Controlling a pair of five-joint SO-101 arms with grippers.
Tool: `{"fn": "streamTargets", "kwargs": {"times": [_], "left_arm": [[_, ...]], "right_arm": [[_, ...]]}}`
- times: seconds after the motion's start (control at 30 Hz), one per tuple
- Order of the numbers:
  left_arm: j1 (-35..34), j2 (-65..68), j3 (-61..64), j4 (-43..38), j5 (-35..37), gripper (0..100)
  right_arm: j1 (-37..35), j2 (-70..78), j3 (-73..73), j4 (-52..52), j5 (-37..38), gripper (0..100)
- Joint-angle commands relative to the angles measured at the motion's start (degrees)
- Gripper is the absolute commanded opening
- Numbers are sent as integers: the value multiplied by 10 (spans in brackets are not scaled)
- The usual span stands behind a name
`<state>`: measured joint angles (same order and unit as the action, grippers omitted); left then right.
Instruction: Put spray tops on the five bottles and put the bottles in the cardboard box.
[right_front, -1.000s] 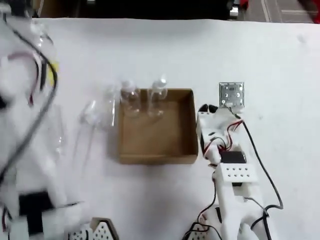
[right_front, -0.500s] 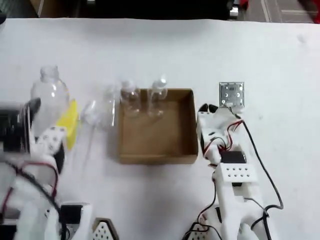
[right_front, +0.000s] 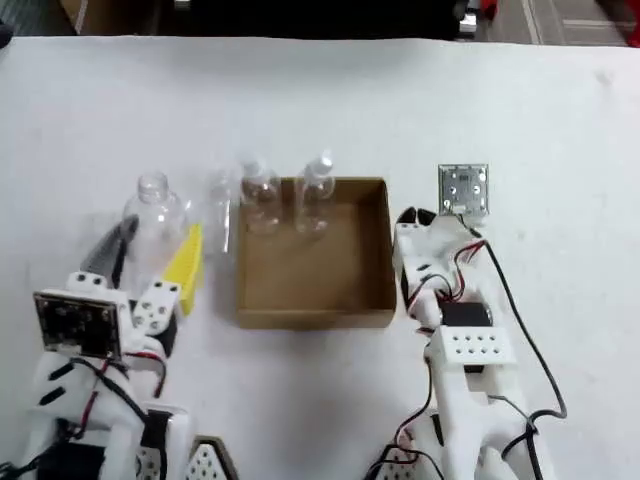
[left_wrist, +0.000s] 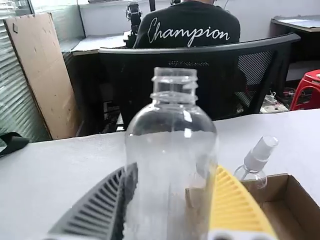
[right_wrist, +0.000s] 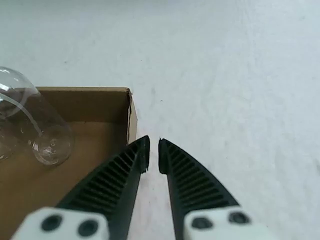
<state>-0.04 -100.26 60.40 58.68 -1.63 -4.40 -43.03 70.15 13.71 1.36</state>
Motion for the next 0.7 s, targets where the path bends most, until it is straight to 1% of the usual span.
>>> {"fn": "streamTargets", "kwargs": {"times": [0.0, 0.1, 0.23, 0.3, 0.37, 0.43, 0.47, 0.53, 0.6, 0.67], "left_arm": [[58, -46, 58, -36, 36, 94], [107, -49, 76, -29, 35, 94], [160, -47, 76, -4, 29, 94], [190, -47, 82, 10, -2, 94], [221, -47, 101, 11, -35, 91], [240, -47, 127, 6, -56, 91], [245, -47, 139, -2, -62, 91], [246, -47, 160, -17, -66, 93], [244, -47, 177, -32, -67, 94], [243, -47, 187, -40, -67, 94]], "right_arm": [[-6, -16, -40, 21, 1, 16], [-6, -46, -98, 120, 1, 16], [-6, -151, -182, 311, 1, 17], [-7, -223, -212, 375, 1, 17], [-26, -301, -230, 415, 6, 17], [-75, -373, -241, 450, 11, 16], [-116, -405, -244, 461, 31, 16], [-211, -439, -246, 475, 94, 16], [-289, -432, -252, 488, 142, 16], [-335, -397, -276, 520, 170, 16]]}}
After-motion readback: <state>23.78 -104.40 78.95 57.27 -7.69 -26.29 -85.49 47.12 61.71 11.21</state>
